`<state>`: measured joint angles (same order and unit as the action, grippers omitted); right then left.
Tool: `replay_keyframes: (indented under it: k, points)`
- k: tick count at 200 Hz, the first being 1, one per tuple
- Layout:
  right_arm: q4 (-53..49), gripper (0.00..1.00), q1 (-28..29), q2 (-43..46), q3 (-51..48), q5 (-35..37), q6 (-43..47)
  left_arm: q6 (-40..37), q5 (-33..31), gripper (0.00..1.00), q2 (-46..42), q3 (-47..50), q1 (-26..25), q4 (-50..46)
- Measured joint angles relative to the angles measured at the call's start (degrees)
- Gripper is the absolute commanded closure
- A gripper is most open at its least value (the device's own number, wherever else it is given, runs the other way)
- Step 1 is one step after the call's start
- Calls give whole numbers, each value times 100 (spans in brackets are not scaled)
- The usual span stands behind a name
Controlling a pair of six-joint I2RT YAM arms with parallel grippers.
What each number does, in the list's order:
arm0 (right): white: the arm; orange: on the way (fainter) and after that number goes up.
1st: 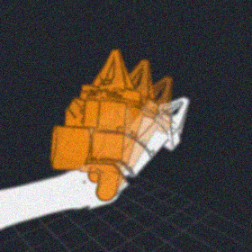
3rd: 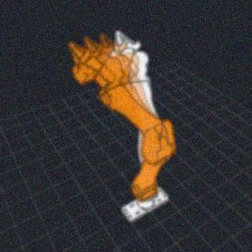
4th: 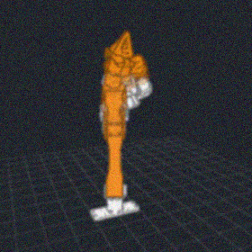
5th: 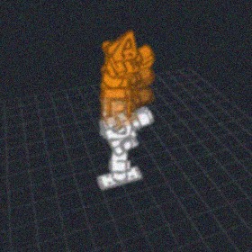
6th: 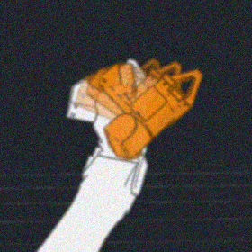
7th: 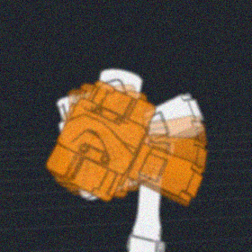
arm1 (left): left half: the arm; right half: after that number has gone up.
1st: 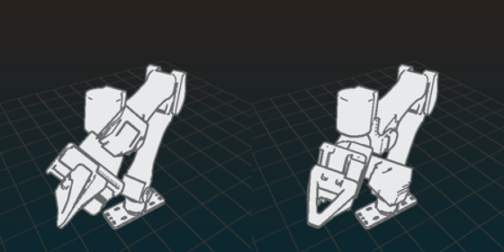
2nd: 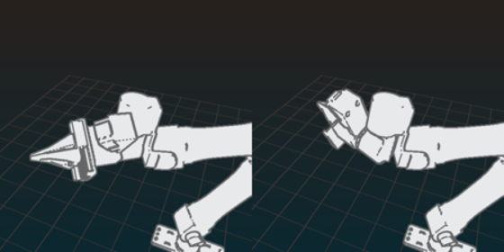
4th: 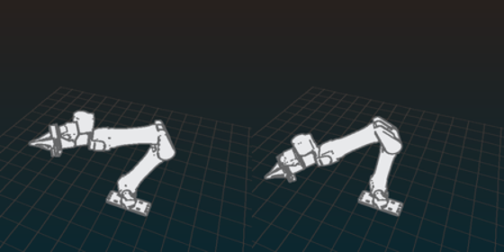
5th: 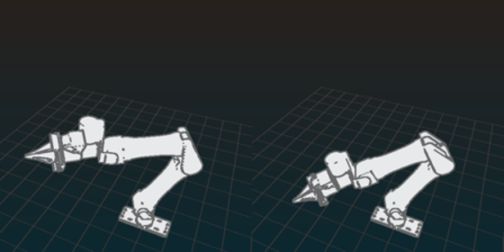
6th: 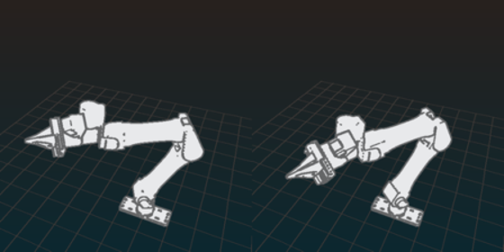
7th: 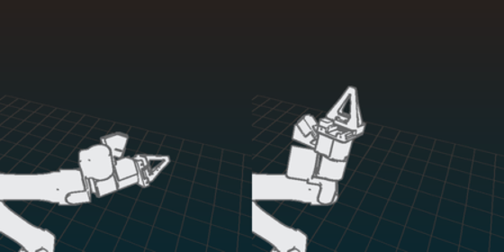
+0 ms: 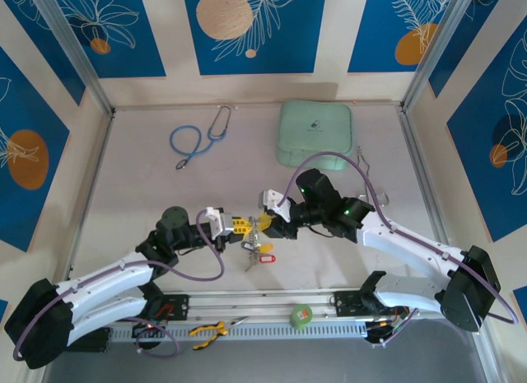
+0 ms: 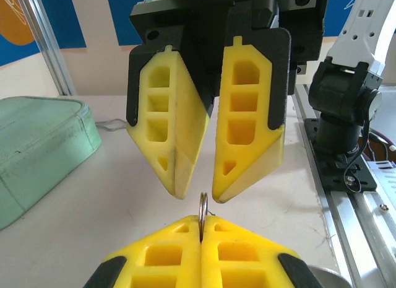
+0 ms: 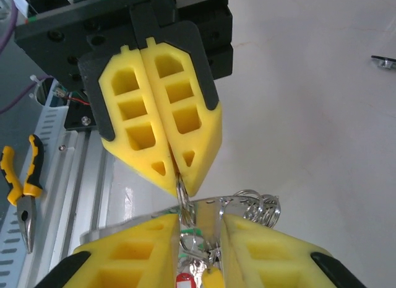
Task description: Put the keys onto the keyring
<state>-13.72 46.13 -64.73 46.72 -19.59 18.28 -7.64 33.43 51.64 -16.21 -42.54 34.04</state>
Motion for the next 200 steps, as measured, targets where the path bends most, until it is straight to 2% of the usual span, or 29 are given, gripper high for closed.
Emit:
replay_keyframes:
  k: [52,108,160,186,197,200]
  points:
    - [186,78,-2,0,-68,-149,-42,146,0,100,24,55,0,315]
    - [291,88,-2,-26,-87,-170,-48,188,0,100,31,74,0,385]
    - [304,89,-15,-50,-87,-188,-42,302,0,100,96,92,0,518]
    - [297,100,-52,-87,-87,-236,-4,330,-4,100,149,120,4,601]
    - [286,100,-63,-109,-87,-284,9,330,-7,100,149,133,4,619]
    - [284,100,-72,-111,-87,-295,7,330,-9,97,149,136,4,619]
